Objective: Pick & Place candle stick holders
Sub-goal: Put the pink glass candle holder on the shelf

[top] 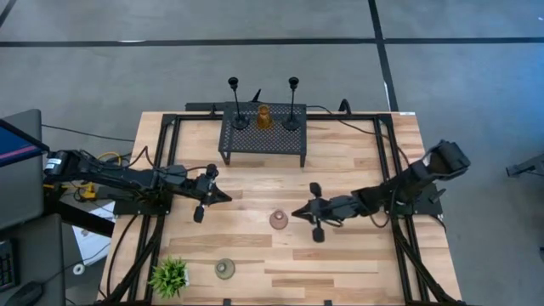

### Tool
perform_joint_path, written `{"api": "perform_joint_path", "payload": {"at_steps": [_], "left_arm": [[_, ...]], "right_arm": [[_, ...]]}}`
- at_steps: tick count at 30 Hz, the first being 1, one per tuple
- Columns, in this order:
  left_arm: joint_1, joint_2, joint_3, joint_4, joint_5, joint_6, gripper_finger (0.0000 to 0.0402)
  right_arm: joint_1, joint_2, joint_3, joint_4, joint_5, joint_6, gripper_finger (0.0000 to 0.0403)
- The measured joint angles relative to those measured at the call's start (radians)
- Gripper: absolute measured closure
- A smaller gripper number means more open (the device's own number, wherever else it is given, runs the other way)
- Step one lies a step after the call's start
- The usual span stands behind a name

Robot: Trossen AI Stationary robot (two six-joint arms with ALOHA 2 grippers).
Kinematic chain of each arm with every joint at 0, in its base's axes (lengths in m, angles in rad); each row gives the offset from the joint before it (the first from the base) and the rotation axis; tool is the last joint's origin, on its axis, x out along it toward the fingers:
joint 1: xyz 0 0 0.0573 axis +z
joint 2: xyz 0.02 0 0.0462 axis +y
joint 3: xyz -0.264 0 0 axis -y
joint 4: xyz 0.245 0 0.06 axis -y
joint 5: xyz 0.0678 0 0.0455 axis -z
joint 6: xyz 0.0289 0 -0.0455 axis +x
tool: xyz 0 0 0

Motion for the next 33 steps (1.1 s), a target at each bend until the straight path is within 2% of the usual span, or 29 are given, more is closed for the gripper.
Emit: {"api": "perform_joint_path", "payload": {"at_steps": [4,15,19,26,33], "left_arm": [[0.000,0.000,0.000,0.000,0.000,0.000,0.0394],[0.000,0.000,-0.020,-0.001,0.000,-0.001,0.0394],[0.000,0.000,-0.020,0.000,0.000,-0.001,0.0394],[0.000,0.000,-0.020,0.000,0.000,-0.001,0.0394],[0.000,0.000,-0.020,0.000,0.000,-0.001,0.0394]], "right_arm": [[-0.013,0.047,0.022,-0.003,0.000,0.059,0.0349],[-0.016,0.191,0.097,-0.009,-0.002,0.098,0.0168],[-0.020,0.250,0.128,-0.014,-0.001,0.098,0.0124],[-0.044,0.324,0.204,-0.012,-0.003,0.117,0.0091],[-0.052,0.346,0.225,-0.015,-0.003,0.119,0.0102]]}}
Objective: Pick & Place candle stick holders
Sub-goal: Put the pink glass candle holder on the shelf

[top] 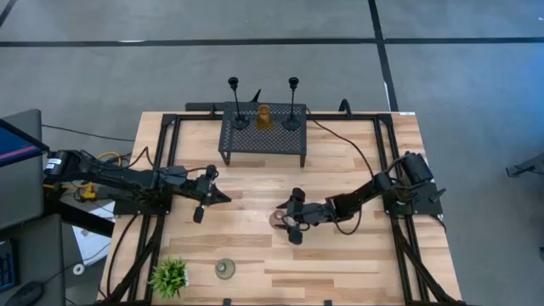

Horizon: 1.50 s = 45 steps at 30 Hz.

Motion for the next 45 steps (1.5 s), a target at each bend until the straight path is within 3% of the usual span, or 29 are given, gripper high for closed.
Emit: {"api": "perform_joint_path", "payload": {"at_steps": [13,30,45], "left_arm": [[0.000,0.000,0.000,0.000,0.000,0.000,0.0394],[0.000,0.000,0.000,0.000,0.000,0.000,0.0394],[0.000,0.000,0.000,0.000,0.000,0.000,0.0394]], "right_arm": [[-0.011,-0.008,0.000,0.010,0.000,0.002,0.0164],[-0.011,-0.009,0.000,0.018,0.002,0.000,0.0275],[-0.019,-0.009,0.000,0.024,-0.023,-0.009,0.0279]]}}
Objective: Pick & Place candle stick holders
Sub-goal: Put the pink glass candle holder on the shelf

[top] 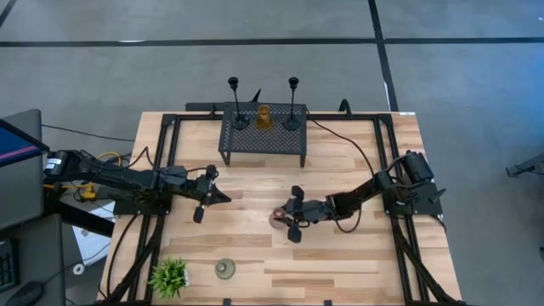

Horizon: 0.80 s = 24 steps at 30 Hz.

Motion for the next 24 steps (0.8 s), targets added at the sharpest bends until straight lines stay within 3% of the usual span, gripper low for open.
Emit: {"api": "perform_joint_path", "payload": {"at_steps": [7,24], "left_arm": [[0.000,0.000,0.000,0.000,0.000,0.000,0.0394],[0.000,0.013,-0.001,-0.001,0.000,0.000,0.0394]], "right_arm": [[-0.032,-0.025,0.028,-0.048,-0.061,-0.013,0.0280],[-0.180,-0.418,0.028,-0.293,-0.054,-0.196,0.0280]]}}
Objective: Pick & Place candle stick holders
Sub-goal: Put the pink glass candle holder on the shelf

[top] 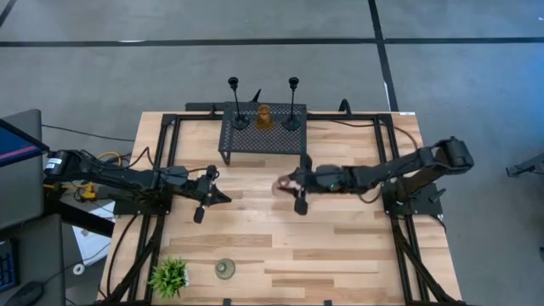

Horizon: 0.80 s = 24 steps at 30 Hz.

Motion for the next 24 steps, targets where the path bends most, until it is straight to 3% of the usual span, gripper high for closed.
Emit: {"api": "perform_joint_path", "payload": {"at_steps": [8,16,24], "left_arm": [[0.000,0.000,0.000,0.001,0.000,0.000,0.0394],[0.000,0.000,0.000,0.001,0.000,0.000,0.0394],[0.000,0.000,0.000,0.001,0.000,0.000,0.0394]], "right_arm": [[-0.139,-0.087,0.025,0.001,0.035,-0.015,0.0280],[-0.265,-0.063,0.093,-0.009,0.036,-0.014,0.0280],[-0.321,-0.016,0.103,0.002,0.040,0.011,0.0280]]}}
